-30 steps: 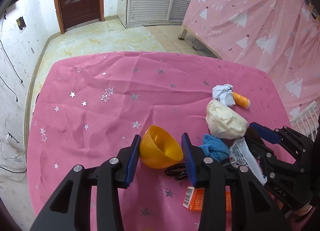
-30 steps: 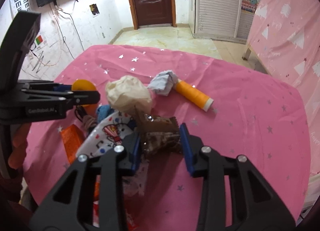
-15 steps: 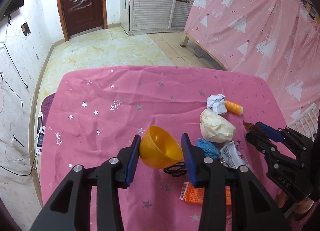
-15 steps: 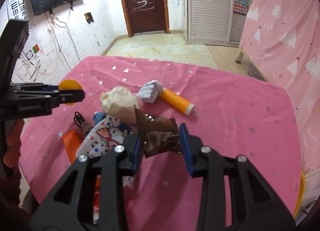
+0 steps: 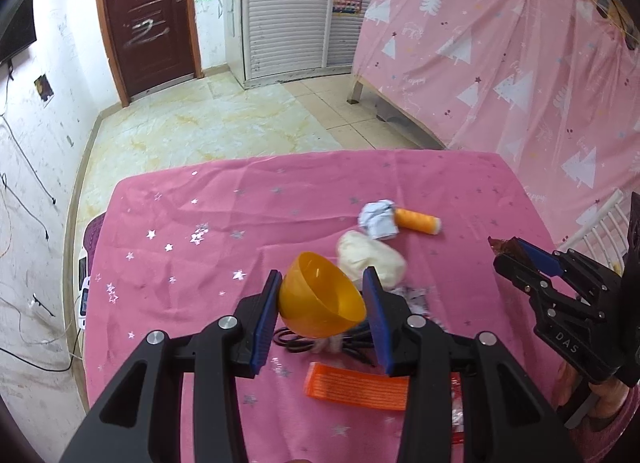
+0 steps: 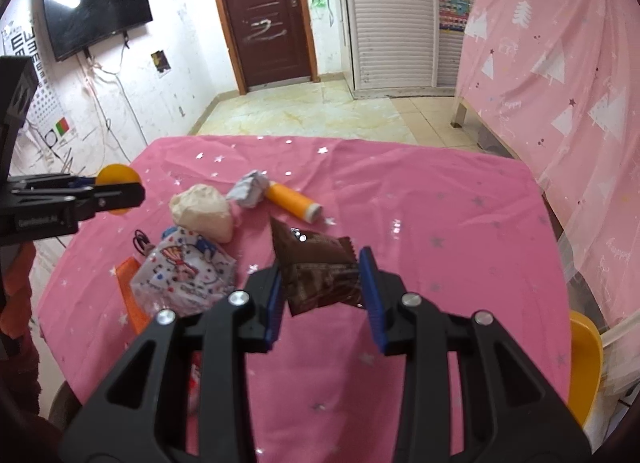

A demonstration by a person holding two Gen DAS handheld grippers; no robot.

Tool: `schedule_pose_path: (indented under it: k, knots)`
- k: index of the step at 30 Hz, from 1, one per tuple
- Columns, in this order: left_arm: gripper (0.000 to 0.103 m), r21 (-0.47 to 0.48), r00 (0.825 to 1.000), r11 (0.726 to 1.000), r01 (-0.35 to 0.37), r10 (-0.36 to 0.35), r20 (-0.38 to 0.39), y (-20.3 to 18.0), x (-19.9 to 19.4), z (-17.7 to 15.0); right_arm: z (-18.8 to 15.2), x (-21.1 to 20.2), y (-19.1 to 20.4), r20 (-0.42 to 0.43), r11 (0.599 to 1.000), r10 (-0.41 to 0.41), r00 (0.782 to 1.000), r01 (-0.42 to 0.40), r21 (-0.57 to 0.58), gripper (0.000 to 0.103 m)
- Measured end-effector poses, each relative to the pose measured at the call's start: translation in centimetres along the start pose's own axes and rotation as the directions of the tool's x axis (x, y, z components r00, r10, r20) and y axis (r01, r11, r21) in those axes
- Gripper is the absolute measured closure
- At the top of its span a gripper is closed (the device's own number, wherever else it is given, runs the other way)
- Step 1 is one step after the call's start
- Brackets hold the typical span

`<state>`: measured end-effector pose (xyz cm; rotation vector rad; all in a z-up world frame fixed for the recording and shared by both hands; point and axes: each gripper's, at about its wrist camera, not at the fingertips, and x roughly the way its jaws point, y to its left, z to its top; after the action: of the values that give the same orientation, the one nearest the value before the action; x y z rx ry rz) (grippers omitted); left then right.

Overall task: Collect trash
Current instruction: 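Carry cup and wrapper to the yellow bin while both grippers open to drop them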

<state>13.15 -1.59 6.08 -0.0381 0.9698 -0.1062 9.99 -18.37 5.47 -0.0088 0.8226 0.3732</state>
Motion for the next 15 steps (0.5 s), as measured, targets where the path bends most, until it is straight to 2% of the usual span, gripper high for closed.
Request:
schedule_pose_path:
  k: [15]
  knots:
    - [0.068, 0.106, 1.000, 0.994, 0.024, -0.024, 0.003, -7.4, -0.1, 1.1, -2.1, -3.6, -6.0, 0.059, 0.995, -0.037, 0.998, 0.031, 0.099, 0.070]
